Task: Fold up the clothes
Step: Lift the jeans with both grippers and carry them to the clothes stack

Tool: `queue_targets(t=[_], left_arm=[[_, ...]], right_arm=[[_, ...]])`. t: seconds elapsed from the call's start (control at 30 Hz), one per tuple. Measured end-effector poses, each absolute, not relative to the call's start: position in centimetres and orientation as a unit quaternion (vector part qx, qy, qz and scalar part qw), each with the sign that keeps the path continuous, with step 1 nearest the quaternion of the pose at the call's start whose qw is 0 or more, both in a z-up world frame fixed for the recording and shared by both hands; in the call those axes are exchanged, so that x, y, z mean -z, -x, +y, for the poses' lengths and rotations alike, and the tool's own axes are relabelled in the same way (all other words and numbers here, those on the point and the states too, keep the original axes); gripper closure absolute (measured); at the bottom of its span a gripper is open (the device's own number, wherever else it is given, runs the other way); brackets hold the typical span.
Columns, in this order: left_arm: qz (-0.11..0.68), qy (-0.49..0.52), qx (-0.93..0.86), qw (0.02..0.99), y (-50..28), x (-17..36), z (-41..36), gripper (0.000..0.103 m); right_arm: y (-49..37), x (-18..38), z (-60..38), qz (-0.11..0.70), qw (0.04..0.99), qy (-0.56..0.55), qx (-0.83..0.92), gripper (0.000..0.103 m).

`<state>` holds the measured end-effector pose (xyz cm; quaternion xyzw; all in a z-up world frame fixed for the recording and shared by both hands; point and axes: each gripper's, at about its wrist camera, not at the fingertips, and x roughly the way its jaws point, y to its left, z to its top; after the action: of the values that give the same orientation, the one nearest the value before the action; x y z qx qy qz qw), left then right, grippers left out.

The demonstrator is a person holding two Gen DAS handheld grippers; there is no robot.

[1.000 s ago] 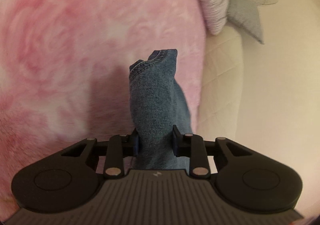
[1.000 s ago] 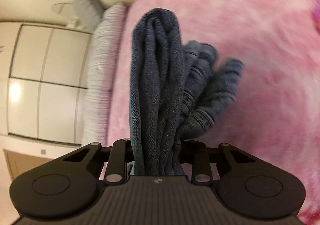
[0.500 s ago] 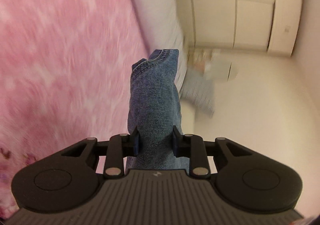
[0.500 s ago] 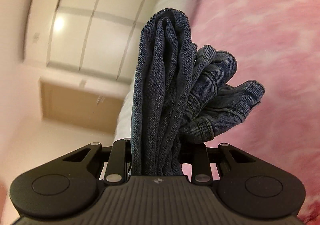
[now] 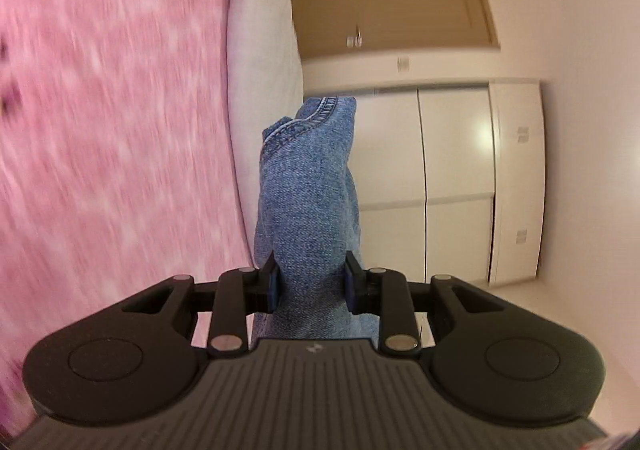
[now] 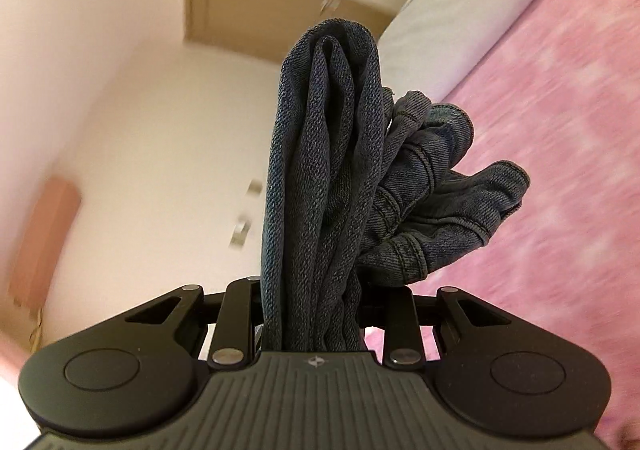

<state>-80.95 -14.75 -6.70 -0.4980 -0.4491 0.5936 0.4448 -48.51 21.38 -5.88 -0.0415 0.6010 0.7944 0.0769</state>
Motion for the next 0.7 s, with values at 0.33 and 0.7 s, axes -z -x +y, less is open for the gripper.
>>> queue_targets(t=[0.33,0.7], left_arm=[[-0.456,0.478,-0.626,0.414,97.4,4.0,-26.6,0.078],[-0.519,0.449,-0.619,0.381,106.3,5.6,-27.8,0.078]], right_arm=[[67.5,5.7,11.2,0.617,0.027,0.058,-0.784,0.074],[81.8,3.7,11.0,0.587,-0.002,0.12,-0.8,0.073]])
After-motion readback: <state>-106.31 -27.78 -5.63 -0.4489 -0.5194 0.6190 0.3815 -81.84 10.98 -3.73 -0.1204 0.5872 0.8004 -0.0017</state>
